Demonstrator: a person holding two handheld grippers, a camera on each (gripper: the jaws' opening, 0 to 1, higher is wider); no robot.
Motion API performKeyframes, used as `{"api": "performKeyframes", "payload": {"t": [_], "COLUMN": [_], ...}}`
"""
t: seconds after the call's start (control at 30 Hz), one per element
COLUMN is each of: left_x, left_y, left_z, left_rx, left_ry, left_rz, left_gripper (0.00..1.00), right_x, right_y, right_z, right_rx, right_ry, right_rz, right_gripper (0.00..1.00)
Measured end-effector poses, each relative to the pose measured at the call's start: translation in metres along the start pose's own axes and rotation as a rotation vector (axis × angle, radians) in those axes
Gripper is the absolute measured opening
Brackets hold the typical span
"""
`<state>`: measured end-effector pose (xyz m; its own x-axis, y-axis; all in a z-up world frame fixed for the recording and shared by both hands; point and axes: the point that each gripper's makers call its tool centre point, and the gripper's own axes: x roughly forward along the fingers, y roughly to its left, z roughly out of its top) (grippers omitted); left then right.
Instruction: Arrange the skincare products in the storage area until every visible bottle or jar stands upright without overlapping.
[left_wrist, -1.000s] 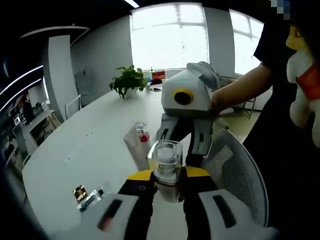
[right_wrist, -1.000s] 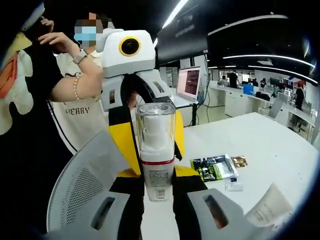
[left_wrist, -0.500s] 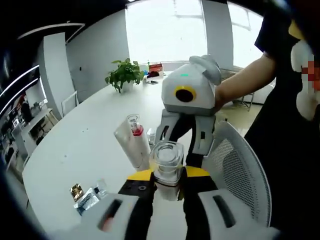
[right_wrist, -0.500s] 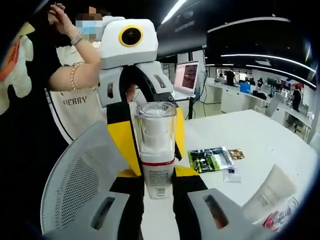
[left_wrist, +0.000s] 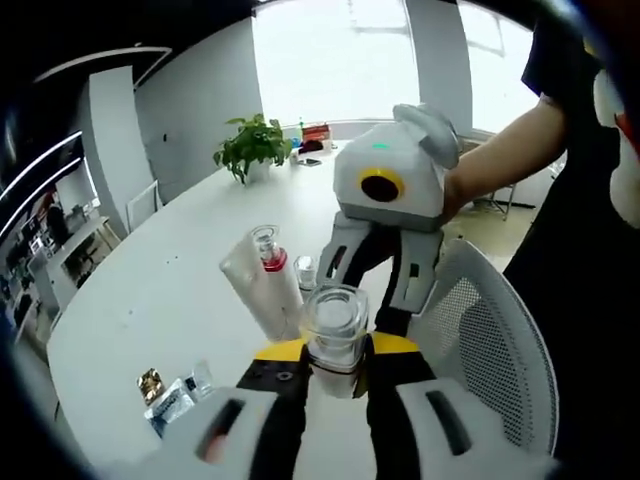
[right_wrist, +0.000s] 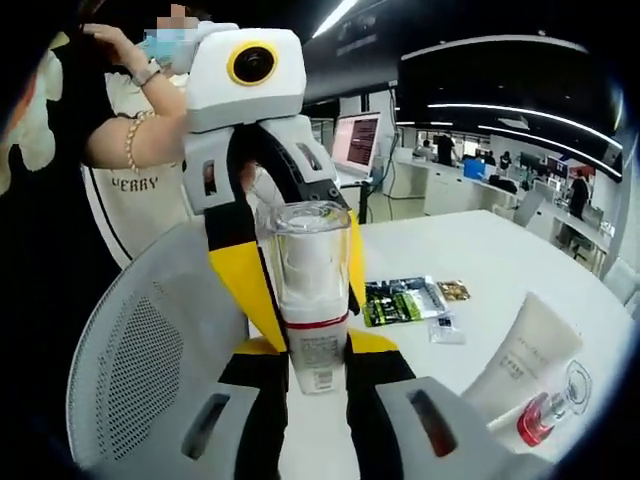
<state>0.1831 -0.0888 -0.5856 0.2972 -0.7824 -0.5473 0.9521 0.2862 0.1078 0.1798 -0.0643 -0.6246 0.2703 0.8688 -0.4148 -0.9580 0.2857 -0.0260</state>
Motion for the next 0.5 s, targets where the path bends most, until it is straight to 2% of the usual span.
{"api": "performKeyframes", "payload": {"t": [0.1,0.2,0.3,0.5], "left_x": [0.002,0.004,0.01,0.027], "left_y": [0.002,0.008,0.009,0.015], "left_z": [0.006,0.009,0.007,-0.001], "left_rx": [-0.017,-0.048,-0.054,-0.071], "left_ry": [-0.024,-0.054,-0.049,-0.047], "left_rz": [0.025,0.044,0.05,0.063], "left_gripper": [0.26,0.26,0.26,0.26], "right_x": [-0.006,-0.011,-0.017,-0.039], "right_y": [-0.005,-0.007,-0.005,-0.007], "right_z": [0.0,-0.011,-0.021,-0.041], "right_rx": [0.02,0.023,0.035,0.102], "right_ry": [-0.024,0.008,0.024,0.03], "right_rz": [-0.032,-0.05,-0.057,-0.101], "right_gripper": [0.22,0.25,0.3,0.3]}}
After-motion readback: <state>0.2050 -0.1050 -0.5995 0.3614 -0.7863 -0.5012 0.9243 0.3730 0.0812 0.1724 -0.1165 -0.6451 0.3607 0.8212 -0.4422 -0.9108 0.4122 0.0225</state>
